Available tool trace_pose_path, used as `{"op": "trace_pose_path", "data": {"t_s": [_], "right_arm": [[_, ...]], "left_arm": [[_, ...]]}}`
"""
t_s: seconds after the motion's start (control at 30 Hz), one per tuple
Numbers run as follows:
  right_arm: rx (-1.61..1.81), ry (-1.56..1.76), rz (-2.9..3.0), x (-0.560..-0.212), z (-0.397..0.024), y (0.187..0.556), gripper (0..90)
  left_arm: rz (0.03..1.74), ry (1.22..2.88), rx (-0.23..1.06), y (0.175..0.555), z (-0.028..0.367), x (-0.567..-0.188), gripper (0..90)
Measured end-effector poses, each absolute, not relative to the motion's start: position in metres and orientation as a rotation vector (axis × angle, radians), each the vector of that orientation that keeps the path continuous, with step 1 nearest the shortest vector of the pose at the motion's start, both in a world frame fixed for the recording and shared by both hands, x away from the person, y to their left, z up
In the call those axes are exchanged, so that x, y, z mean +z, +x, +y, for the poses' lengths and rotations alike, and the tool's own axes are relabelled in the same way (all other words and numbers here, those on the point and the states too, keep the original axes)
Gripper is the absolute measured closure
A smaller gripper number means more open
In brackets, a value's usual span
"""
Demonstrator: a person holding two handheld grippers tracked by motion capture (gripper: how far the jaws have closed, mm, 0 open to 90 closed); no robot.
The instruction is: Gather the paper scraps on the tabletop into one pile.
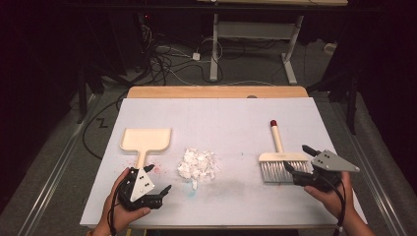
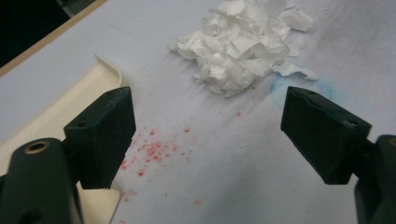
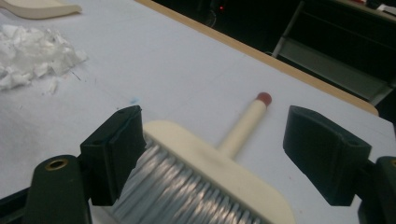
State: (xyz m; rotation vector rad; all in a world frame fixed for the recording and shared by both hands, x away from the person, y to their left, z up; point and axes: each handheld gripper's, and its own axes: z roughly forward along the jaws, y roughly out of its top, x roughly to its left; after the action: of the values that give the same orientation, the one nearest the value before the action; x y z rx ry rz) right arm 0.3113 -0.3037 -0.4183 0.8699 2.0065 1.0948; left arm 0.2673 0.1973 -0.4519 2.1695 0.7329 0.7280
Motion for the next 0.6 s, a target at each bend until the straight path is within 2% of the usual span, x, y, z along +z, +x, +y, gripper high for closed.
{"op": "trace_pose_path", "data": {"t_s": [0.3, 0.6], "right_arm": [[1.066, 0.846, 1.991, -0.425, -0.299, 0.296, 19.1], [1.079, 0.840, 2.012, -0.427, -0.298, 0.298, 18.2]], "left_arm": [[0.705, 2.190, 0.741, 0.266, 0.191, -0.453, 16.9], [0.735, 2.180, 0.748, 0.267, 0.193, -0.454, 16.9]]}}
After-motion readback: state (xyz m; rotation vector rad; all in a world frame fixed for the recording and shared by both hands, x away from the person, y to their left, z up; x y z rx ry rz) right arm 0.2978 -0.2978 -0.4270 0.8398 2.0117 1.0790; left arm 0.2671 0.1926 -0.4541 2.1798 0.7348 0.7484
